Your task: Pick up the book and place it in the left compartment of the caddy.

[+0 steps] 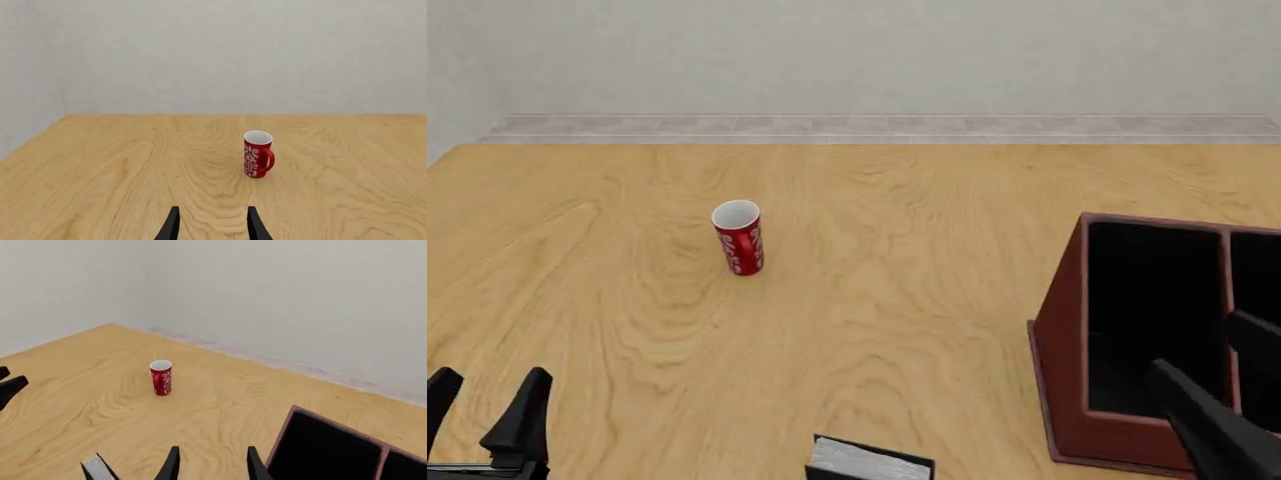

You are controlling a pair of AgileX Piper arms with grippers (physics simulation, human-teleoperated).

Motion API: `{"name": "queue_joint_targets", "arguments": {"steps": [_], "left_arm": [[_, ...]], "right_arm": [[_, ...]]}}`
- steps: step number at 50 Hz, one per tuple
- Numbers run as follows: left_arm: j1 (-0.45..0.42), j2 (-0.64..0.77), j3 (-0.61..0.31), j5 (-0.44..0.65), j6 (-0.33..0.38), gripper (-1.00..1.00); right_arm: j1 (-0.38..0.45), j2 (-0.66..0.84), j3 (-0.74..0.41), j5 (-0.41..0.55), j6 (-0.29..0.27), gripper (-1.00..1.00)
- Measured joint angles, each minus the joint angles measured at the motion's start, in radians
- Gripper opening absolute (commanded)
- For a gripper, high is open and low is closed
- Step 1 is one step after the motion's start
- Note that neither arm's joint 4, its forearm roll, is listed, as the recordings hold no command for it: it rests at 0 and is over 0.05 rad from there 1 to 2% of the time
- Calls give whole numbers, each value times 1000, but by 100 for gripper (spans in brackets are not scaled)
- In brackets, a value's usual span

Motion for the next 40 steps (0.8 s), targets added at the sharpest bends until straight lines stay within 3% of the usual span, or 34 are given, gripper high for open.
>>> {"name": "queue_joint_targets", "arguments": {"steps": [25,40], "left_arm": [[0,0,0,0,0,100],[0,0,0,0,0,100]], "right_arm": [[312,288,-70,-37,-19,100],[407,364,-113,36,-58,100]]}}
